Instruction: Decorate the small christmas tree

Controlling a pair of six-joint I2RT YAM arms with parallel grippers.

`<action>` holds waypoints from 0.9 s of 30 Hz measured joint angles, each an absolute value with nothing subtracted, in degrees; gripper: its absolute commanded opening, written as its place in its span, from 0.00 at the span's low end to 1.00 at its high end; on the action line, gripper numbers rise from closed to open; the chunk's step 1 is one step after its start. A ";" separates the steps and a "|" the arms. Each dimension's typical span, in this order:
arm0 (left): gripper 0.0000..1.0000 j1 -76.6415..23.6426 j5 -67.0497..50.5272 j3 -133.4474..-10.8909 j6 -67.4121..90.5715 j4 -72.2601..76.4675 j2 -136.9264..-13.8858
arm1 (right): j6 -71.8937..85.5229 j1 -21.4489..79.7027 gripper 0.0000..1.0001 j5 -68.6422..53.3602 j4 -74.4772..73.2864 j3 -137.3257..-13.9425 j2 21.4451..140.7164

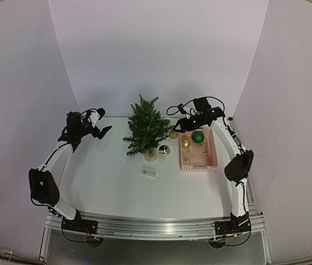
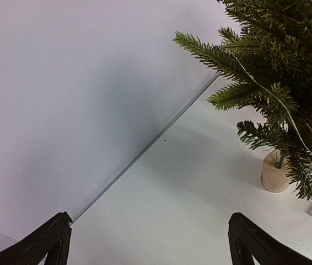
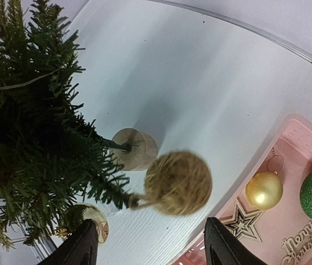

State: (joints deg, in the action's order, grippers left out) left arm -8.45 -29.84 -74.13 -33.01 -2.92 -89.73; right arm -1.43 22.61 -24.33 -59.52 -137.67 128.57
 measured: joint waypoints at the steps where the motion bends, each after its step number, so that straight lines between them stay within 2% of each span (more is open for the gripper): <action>1: 0.99 -8.45 -29.85 -74.13 -33.03 -2.92 -89.73 | -1.40 22.61 0.66 -24.54 -59.52 -137.95 128.57; 27: 0.99 -8.45 -29.82 -74.13 -33.10 -2.94 -89.73 | 2.38 22.32 0.74 -26.94 -56.30 -141.98 128.57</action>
